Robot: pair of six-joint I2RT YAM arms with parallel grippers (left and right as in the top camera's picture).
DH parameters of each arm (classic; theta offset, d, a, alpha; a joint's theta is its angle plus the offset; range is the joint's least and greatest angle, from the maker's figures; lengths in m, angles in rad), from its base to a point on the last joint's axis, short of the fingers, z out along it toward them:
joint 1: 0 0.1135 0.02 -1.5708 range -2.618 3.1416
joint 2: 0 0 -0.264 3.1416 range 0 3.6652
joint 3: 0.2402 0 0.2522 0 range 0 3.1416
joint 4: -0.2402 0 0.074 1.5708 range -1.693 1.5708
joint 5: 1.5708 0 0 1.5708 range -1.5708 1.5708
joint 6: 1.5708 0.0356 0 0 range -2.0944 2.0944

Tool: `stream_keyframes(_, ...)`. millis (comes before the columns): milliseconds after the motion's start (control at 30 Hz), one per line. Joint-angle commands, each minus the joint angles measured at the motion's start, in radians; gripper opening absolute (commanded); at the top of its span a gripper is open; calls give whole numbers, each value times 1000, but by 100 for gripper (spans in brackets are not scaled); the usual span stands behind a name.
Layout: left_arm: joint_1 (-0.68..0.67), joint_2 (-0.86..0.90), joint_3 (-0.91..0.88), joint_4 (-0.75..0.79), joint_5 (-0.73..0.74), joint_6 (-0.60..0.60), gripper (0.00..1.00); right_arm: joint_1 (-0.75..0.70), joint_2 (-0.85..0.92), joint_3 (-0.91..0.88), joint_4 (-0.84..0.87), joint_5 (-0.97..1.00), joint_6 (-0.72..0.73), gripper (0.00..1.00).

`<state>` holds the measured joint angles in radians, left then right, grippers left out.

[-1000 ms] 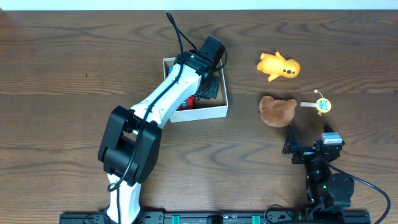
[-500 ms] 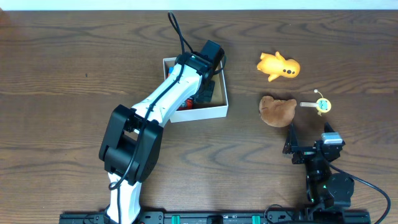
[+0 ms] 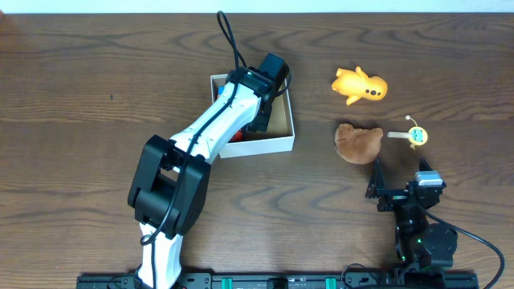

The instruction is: Pack container

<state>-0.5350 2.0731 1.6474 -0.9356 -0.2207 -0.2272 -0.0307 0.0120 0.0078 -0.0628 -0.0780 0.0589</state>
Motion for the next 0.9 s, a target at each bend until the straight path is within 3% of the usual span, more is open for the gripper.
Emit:
stream_keyframes(0, 2, 19, -8, -6, -33, 16, 20, -8, -5, -2, -4, 11, -12, 99)
stream_keyframes(67, 2, 19, -7, -2, -20, 16, 21, -8, -5, -2, -4, 11, -12, 99)
stream_keyframes(100, 2, 18, -6, 1, 0, 16, 32, -8, -6, -2, -4, 11, -12, 99)
stream_keyframes(133, 2, 17, 1, 2, 32, 16, 34, -8, -5, -2, -4, 11, -12, 99)
stream_keyframes(267, 2, 9, 53, 3, 106, 16, 35, -8, -5, -2, -4, 11, -12, 99)
stream_keyframes(533, 26, -60, 208, 3, 103, 17, 42, -8, -5, -2, -4, 10, -12, 99)
stream_keyframes(700, 100, -117, 261, 32, -90, -7, 43, -8, -5, -2, -4, 10, -12, 99)
stream_keyframes(767, 148, -130, 262, 45, -188, -23, 50, -8, -5, -2, -4, 10, -12, 99)
stream_keyframes(867, 231, -133, 262, 54, -218, -22, 55, -8, -5, -2, -4, 10, -12, 99)
